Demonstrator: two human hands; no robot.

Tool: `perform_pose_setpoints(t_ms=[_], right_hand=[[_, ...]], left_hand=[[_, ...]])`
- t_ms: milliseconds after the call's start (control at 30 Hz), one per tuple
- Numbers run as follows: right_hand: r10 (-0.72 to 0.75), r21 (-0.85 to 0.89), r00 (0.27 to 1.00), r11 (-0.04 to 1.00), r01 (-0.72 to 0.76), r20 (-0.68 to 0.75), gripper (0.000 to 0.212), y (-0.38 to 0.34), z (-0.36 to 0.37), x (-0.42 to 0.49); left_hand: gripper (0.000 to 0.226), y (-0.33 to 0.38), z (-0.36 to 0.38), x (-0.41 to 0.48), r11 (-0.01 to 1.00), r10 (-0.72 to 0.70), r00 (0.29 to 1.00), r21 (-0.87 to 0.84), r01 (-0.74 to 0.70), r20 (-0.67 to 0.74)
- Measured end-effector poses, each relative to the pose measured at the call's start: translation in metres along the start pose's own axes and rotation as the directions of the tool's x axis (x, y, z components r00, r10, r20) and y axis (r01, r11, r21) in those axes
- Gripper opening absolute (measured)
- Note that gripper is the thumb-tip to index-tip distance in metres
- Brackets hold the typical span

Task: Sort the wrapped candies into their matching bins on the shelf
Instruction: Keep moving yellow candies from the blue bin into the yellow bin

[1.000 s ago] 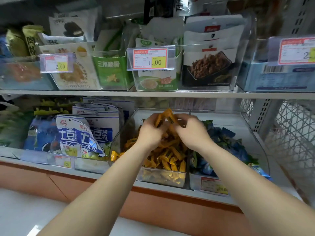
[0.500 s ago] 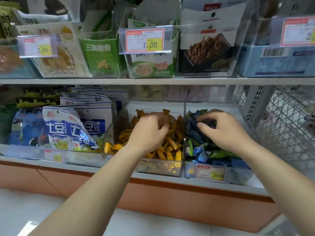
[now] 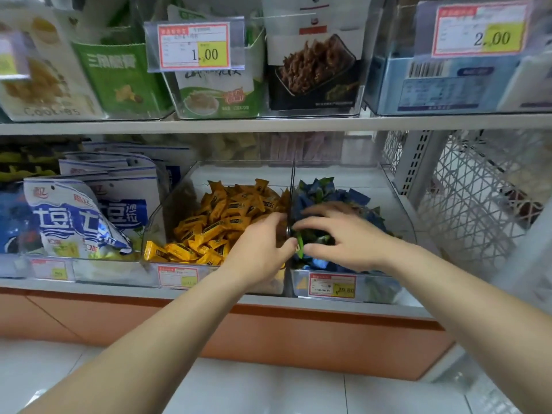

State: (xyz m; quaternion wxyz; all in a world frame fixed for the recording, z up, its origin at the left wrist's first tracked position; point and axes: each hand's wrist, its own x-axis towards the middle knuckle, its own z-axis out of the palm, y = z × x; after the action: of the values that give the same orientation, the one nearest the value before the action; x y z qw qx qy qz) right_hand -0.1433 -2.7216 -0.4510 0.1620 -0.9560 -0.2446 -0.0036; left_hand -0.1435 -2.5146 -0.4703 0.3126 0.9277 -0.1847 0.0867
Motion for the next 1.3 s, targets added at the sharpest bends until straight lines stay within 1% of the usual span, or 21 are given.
perform_pose_setpoints(t_ms=[100, 167, 233, 300, 367, 433, 533, 600, 633, 700, 733, 767, 800, 833, 867, 933, 967, 1067, 1133, 1200, 1300], right_hand=[[0.032, -0.142, 0.997, 0.99, -0.022, 0.073, 0.054, 0.008, 0.004, 0.019], [0.08, -0.26, 0.995, 0.964, -0.06, 0.065, 0.057, 0.016, 0.004, 0.03], [0.121, -0.302, 0.991, 0.948, -0.101, 0.049, 0.051, 0.023, 0.0, 0.043], [0.158, -0.301, 0.987, 0.943, -0.143, 0.027, 0.05, 0.032, -0.006, 0.054], [0.178, -0.291, 0.982, 0.938, -0.188, -0.059, 0.047, 0.042, -0.016, 0.057], [0.2, -0.226, 0.972, 0.948, -0.225, -0.126, 0.041, 0.054, -0.026, 0.055], [0.234, -0.143, 0.966, 0.958, -0.248, -0.112, 0.025, 0.063, -0.038, 0.05], [0.262, -0.099, 0.961, 0.958, -0.271, -0.093, 0.021, 0.06, -0.043, 0.047], [0.279, -0.081, 0.956, 0.955, -0.287, -0.093, 0.023, 0.056, -0.045, 0.045], [0.284, -0.1, 0.95, 0.949, -0.298, -0.131, 0.032, 0.047, -0.047, 0.041], [0.252, -0.117, 0.951, 0.954, -0.275, -0.176, 0.036, 0.042, -0.047, 0.038], [0.188, -0.126, 0.956, 0.967, -0.22, -0.223, 0.041, 0.035, -0.046, 0.035], [0.108, -0.141, 0.965, 0.979, -0.144, -0.239, 0.048, 0.029, -0.042, 0.032], [0.039, -0.167, 0.978, 0.983, -0.074, -0.205, 0.056, 0.023, -0.036, 0.031], [0.007, -0.198, 0.991, 0.98, -0.033, -0.13, 0.063, 0.019, -0.029, 0.031], [0.065, -0.232, 0.997, 0.971, -0.052, 0.045, 0.071, 0.017, -0.01, 0.036], [0.112, -0.242, 0.989, 0.966, -0.087, 0.092, 0.072, 0.019, -0.003, 0.039], [0.217, -0.285, 0.972, 0.941, -0.184, 0.089, 0.068, 0.022, 0.006, 0.052], [0.248, -0.336, 0.966, 0.918, -0.21, 0.075, 0.066, 0.021, 0.009, 0.058], [0.234, -0.358, 0.972, 0.909, -0.212, 0.02, 0.059, 0.02, 0.012, 0.061], [0.188, -0.277, 0.98, 0.94, -0.199, -0.066, 0.051, 0.02, 0.016, 0.059]], left_hand=[[0.048, -0.001, 0.0, -0.002, 1.0, 0.002, 1.0, -0.001, -0.002, -0.003], [0.048, -0.001, 0.0, -0.003, 1.0, 0.002, 1.0, -0.016, -0.002, 0.003], [0.047, -0.001, -0.001, -0.004, 0.999, -0.001, 1.0, -0.034, 0.001, 0.009], [0.048, -0.002, -0.001, -0.004, 0.999, -0.003, 1.0, -0.047, 0.003, 0.018], [0.05, -0.003, -0.001, -0.005, 0.999, -0.001, 1.0, -0.049, 0.002, 0.027], [0.051, -0.003, -0.001, -0.004, 0.999, 0.003, 1.0, -0.047, -0.002, 0.029], [0.052, -0.004, -0.002, -0.004, 0.998, 0.003, 0.999, -0.055, -0.001, 0.041], [0.052, -0.004, -0.003, -0.004, 0.998, 0.002, 0.999, -0.068, 0.002, 0.051], [0.052, -0.003, -0.003, -0.004, 0.997, 0.001, 0.999, -0.073, 0.003, 0.054], [0.052, -0.003, -0.004, -0.004, 0.997, -0.001, 0.998, -0.075, 0.005, 0.057], [0.052, -0.003, -0.004, -0.003, 0.997, -0.003, 0.998, -0.071, 0.007, 0.058], [0.052, -0.003, -0.004, -0.003, 0.998, -0.004, 0.998, -0.068, 0.008, 0.06], [0.052, -0.003, -0.004, -0.003, 0.998, -0.006, 0.998, -0.068, 0.01, 0.062], [0.052, -0.003, -0.004, -0.003, 0.997, -0.006, 0.998, -0.072, 0.01, 0.062], [0.051, -0.003, -0.004, -0.003, 0.997, -0.006, 0.998, -0.072, 0.01, 0.059], [0.052, -0.003, -0.003, -0.004, 0.998, -0.006, 0.999, -0.063, 0.009, 0.048], [0.051, -0.002, -0.003, -0.004, 0.998, -0.007, 0.999, -0.062, 0.01, 0.044], [0.049, -0.002, -0.002, -0.005, 0.998, -0.004, 0.999, -0.068, 0.007, 0.039], [0.05, -0.003, -0.002, -0.005, 0.998, -0.002, 0.999, -0.063, 0.004, 0.037], [0.052, -0.003, -0.001, -0.004, 0.999, -0.002, 1.0, -0.053, 0.004, 0.031], [0.053, -0.004, -0.001, -0.004, 0.999, 0.003, 1.0, -0.04, -0.002, 0.023]])
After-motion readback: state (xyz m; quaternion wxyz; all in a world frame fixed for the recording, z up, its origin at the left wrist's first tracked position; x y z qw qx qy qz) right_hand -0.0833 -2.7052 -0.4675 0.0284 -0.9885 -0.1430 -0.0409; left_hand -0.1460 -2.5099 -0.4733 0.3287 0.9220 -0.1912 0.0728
